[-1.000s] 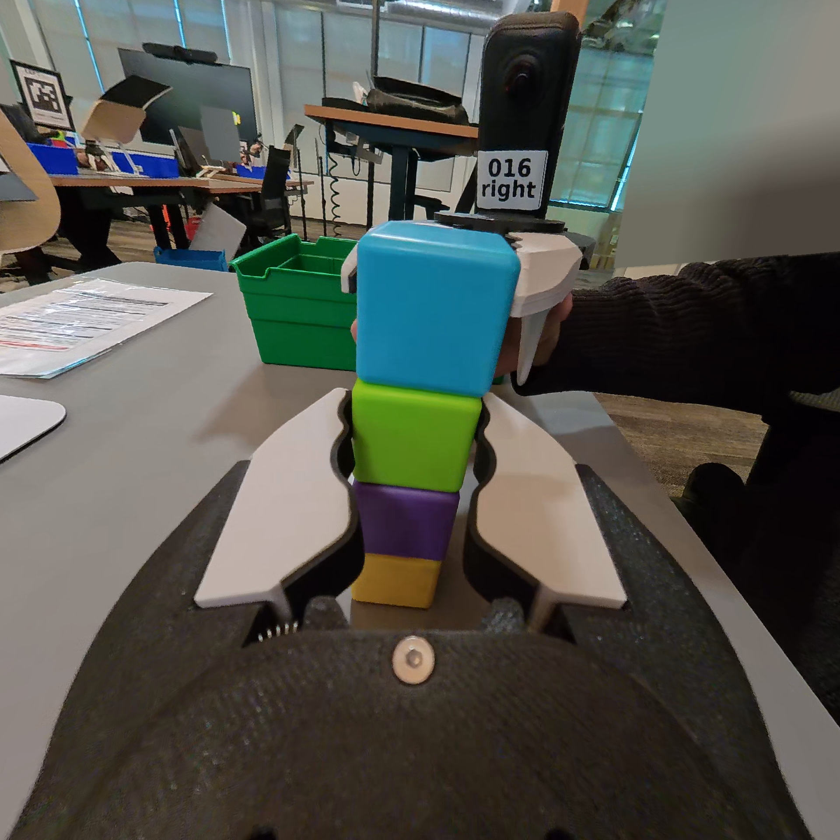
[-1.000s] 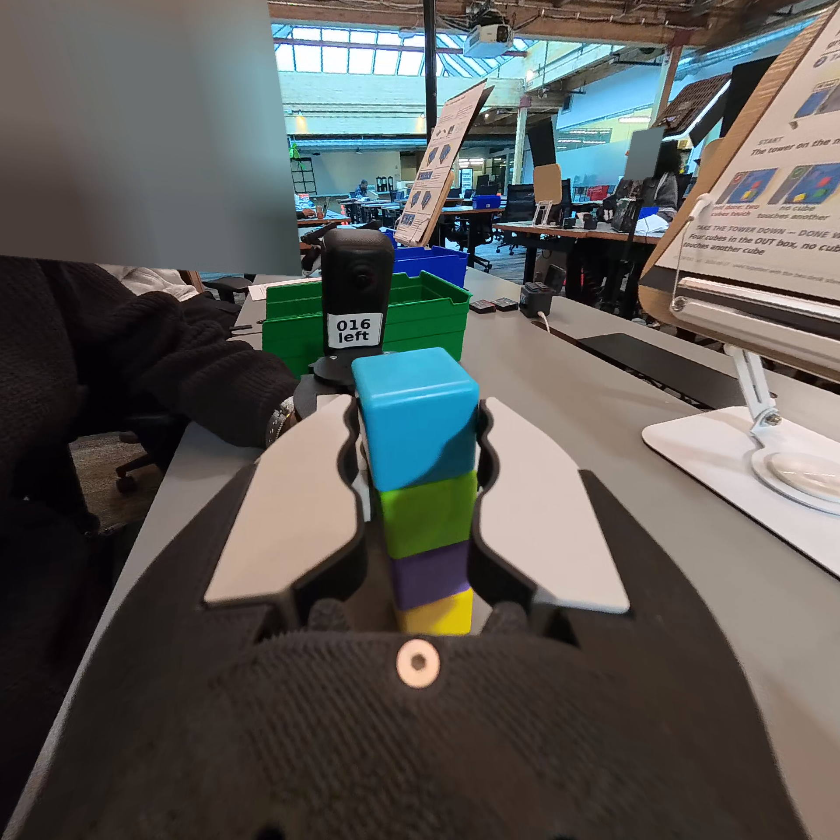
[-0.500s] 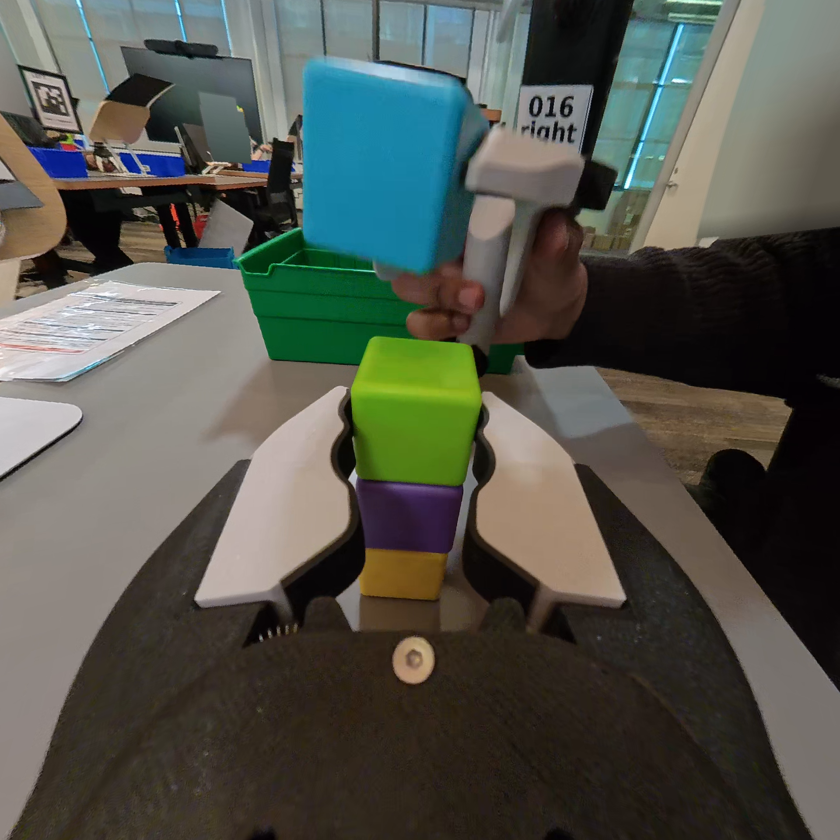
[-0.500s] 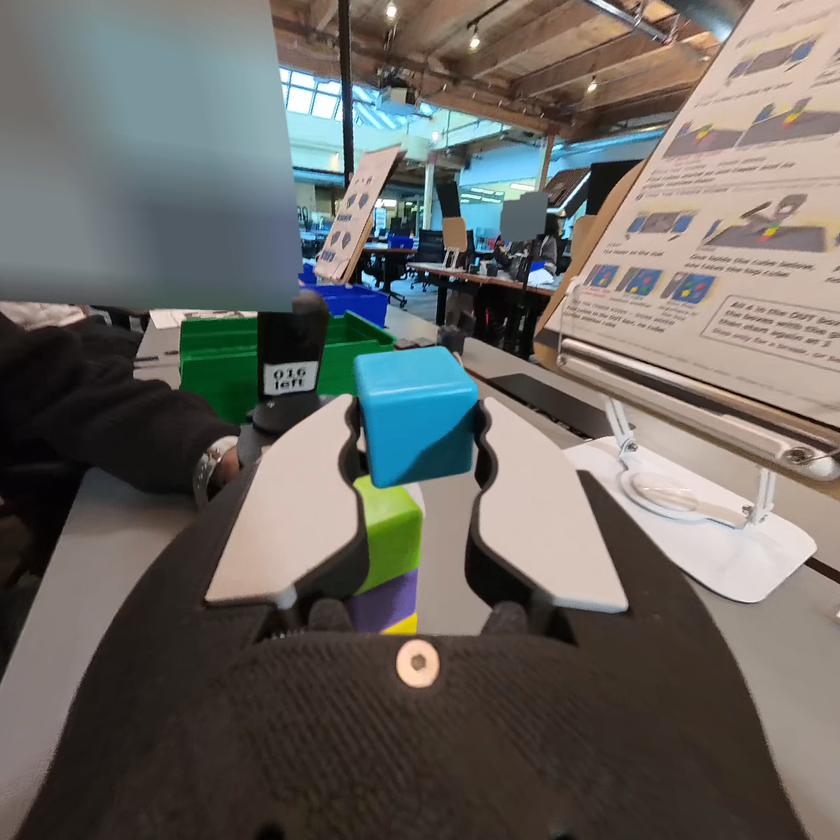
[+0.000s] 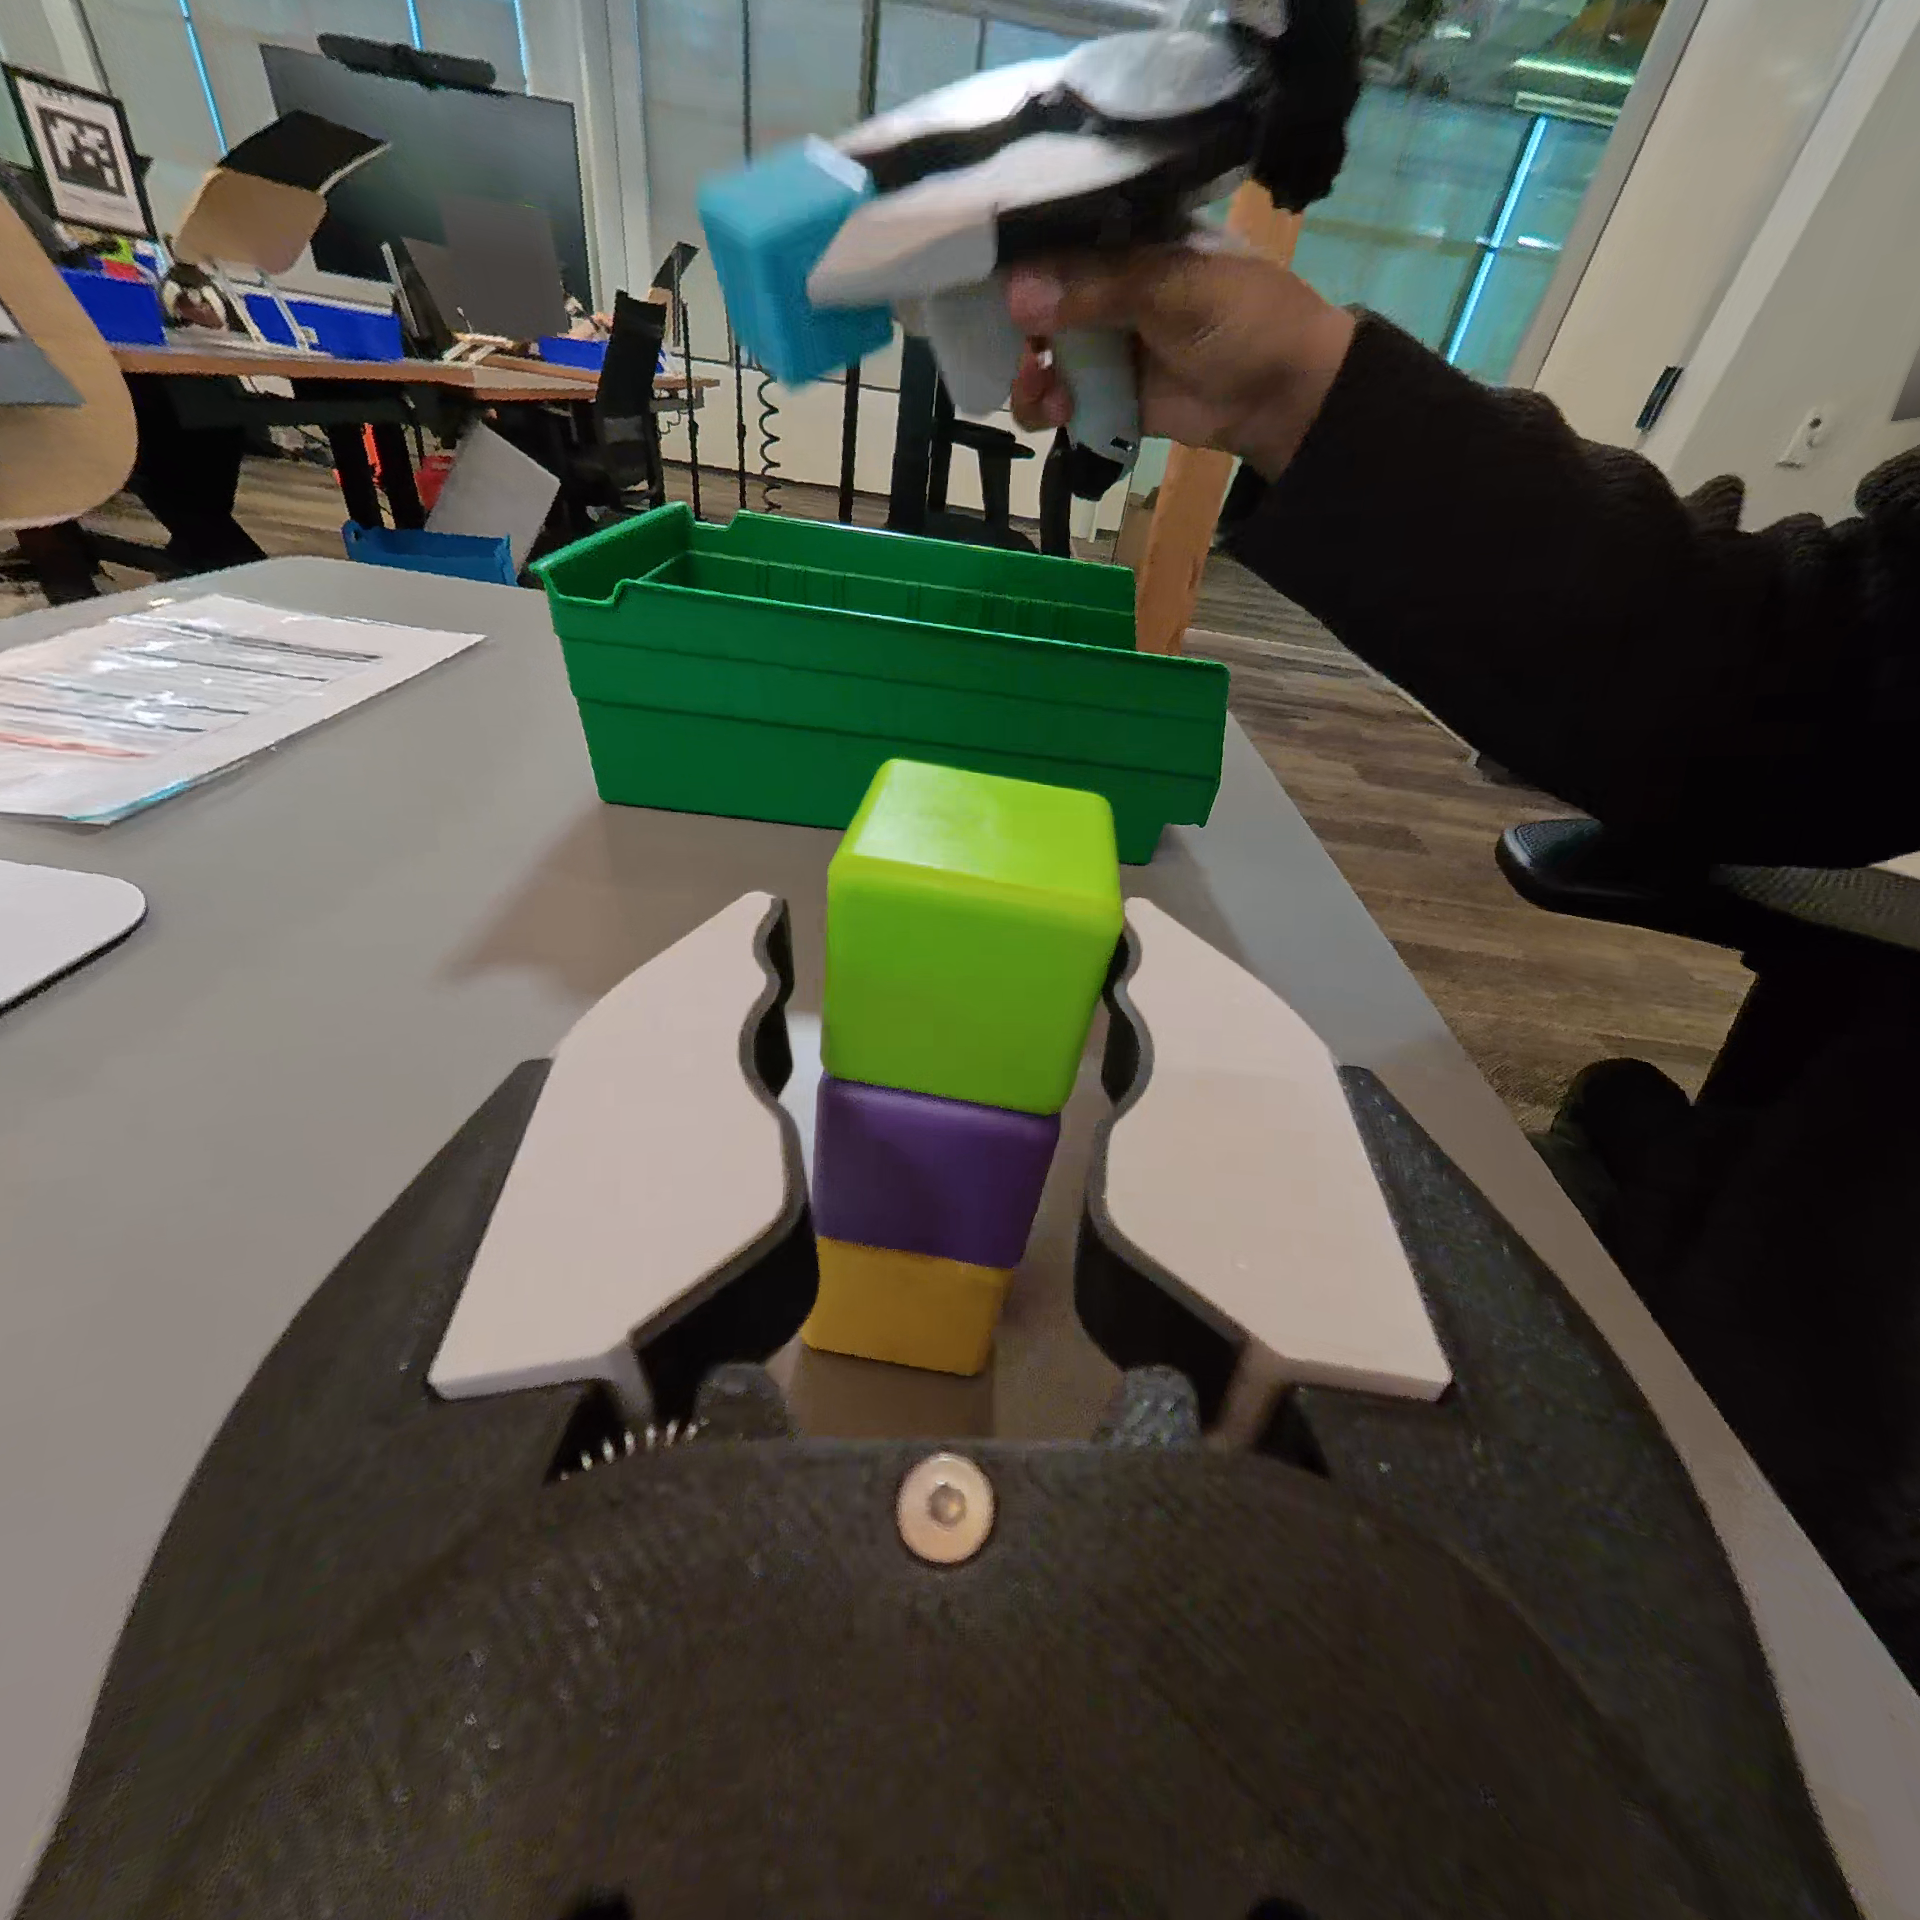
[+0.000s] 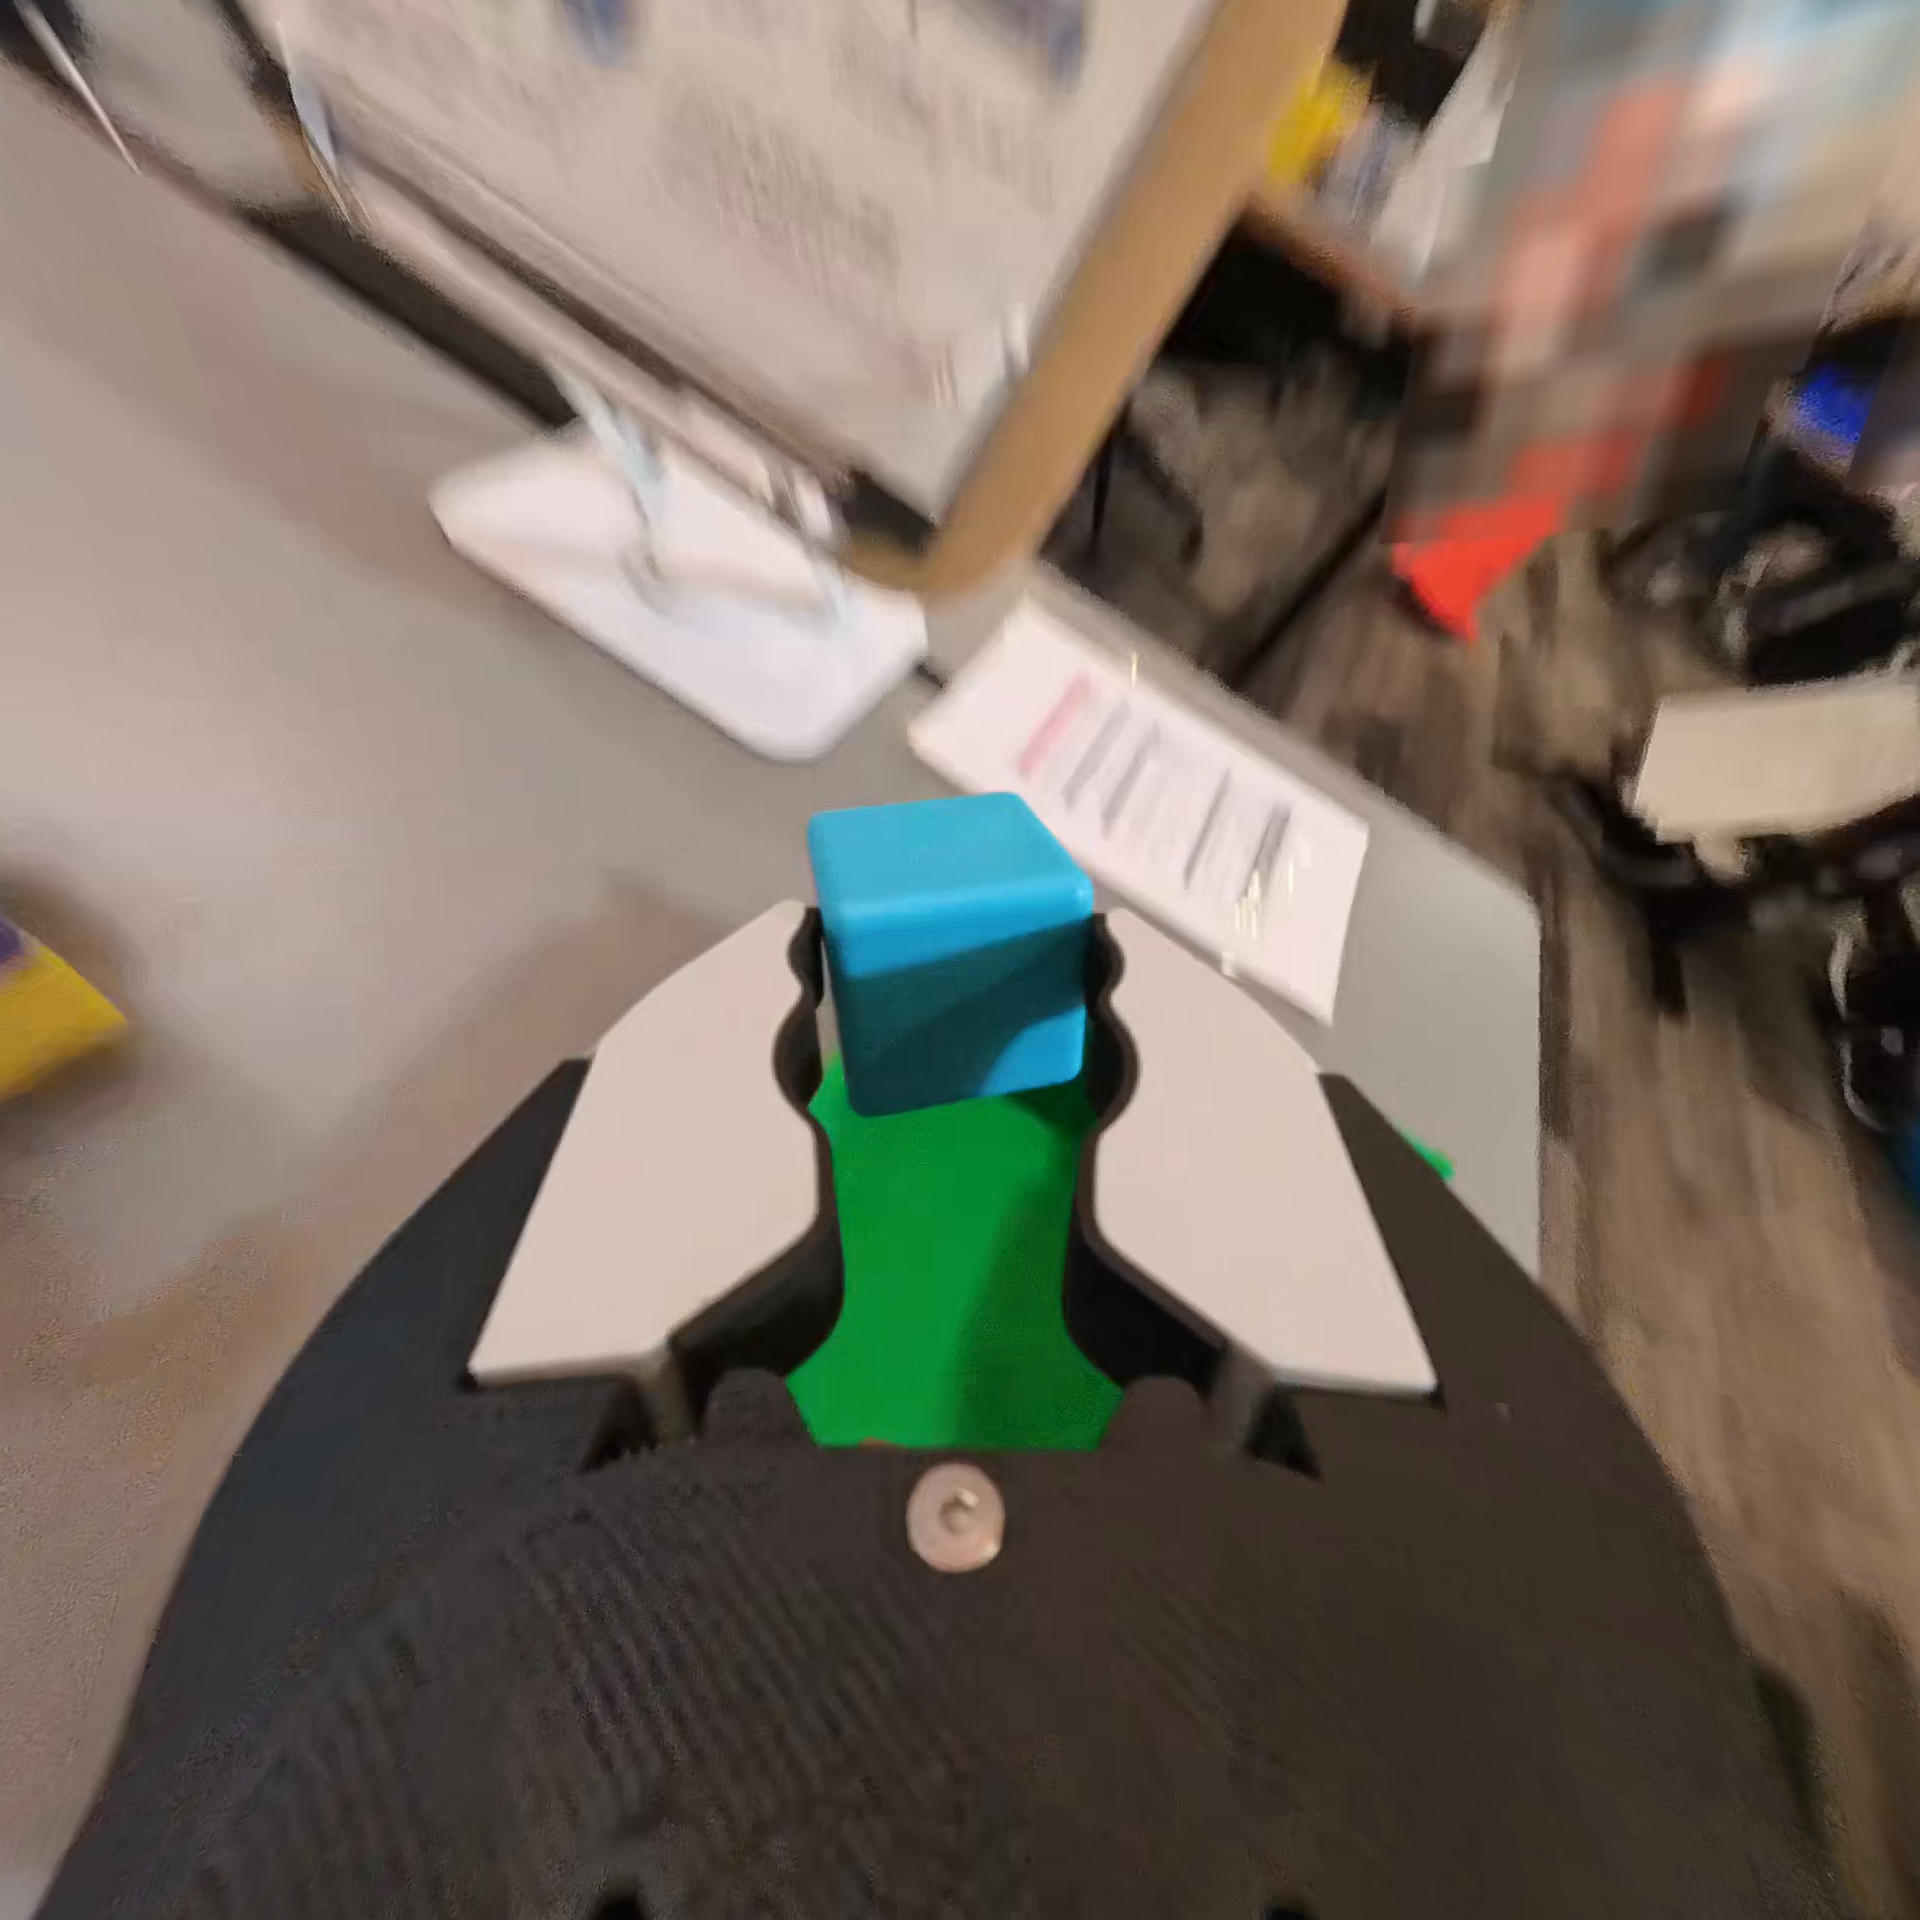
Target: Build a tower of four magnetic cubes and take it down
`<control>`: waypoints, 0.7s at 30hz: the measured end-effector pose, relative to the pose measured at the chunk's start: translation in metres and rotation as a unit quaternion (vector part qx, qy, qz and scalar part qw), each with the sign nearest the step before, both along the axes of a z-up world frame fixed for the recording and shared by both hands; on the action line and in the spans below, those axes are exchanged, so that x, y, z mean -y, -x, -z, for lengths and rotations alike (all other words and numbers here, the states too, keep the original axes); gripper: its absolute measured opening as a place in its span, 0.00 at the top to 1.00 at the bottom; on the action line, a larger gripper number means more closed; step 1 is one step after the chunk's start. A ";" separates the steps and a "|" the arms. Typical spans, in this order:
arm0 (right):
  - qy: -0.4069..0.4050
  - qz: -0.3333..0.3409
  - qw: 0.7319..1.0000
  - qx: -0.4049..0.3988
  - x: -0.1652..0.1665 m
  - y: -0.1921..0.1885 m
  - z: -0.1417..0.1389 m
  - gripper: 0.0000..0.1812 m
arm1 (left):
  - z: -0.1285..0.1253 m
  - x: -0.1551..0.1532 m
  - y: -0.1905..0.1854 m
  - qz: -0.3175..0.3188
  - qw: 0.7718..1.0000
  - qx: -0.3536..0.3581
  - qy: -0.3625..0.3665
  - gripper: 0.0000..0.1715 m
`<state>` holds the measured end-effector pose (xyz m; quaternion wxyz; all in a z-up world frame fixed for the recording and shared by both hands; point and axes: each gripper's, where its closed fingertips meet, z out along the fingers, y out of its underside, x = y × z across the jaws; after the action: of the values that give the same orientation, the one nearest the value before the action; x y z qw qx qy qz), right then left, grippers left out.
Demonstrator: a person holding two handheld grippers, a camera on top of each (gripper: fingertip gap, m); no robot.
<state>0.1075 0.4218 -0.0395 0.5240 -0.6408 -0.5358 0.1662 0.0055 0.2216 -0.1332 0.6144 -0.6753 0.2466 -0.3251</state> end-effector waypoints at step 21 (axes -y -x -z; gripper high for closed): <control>0.238 0.035 0.899 0.367 -0.071 -0.005 0.166 0.69 | -0.003 0.013 -0.010 0.035 0.999 -0.019 -0.034 0.53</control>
<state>0.1123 0.4928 -0.2051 0.1281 -0.7804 -0.6116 0.0230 0.0154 0.2088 -0.1303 0.6207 -0.6510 0.2922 -0.3250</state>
